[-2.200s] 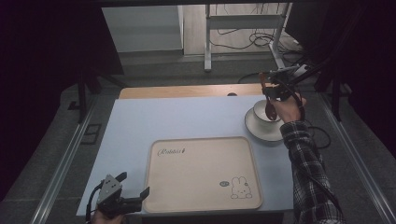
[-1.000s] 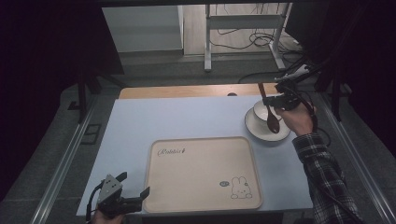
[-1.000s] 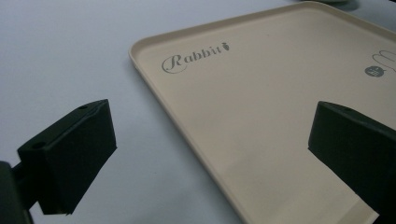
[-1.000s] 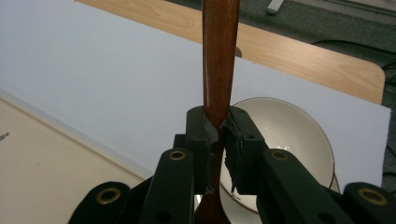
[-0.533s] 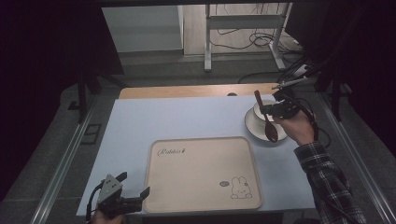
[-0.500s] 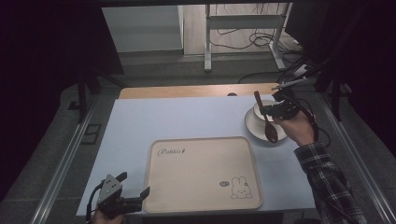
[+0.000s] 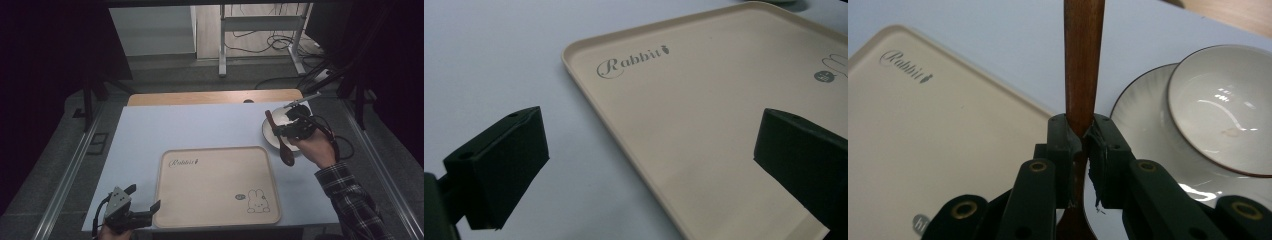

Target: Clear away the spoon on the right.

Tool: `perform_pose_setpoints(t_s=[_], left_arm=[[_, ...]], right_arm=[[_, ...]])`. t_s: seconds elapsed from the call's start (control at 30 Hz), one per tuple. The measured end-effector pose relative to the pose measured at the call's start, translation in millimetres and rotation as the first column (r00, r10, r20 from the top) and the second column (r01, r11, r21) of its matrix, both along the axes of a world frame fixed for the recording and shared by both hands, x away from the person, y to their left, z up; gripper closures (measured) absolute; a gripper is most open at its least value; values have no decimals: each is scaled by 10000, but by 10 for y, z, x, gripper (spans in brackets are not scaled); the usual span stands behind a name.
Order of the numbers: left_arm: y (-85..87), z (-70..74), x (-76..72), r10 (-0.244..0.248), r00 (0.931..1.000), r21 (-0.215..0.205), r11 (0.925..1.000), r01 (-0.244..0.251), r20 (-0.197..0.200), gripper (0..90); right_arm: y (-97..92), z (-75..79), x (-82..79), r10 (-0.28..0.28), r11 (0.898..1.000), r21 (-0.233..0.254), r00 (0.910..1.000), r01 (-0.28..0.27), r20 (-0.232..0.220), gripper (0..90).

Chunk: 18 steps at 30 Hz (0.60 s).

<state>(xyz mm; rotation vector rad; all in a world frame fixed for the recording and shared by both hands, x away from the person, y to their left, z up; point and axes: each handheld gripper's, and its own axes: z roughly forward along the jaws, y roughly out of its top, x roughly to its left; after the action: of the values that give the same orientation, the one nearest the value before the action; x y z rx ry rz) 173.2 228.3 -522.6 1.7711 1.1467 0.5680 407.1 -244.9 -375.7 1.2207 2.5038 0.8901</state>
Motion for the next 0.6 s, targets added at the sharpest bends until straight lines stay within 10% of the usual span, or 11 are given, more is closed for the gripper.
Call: perform_pose_setpoints(t_s=[0.6], left_arm=[[1, 1, 0, -3, 10000, -6, 10000, 3, 2, 9]], right_arm=[[340, -249, -333, 979, 9930, -542, 9889, -1045, -1120, 800]])
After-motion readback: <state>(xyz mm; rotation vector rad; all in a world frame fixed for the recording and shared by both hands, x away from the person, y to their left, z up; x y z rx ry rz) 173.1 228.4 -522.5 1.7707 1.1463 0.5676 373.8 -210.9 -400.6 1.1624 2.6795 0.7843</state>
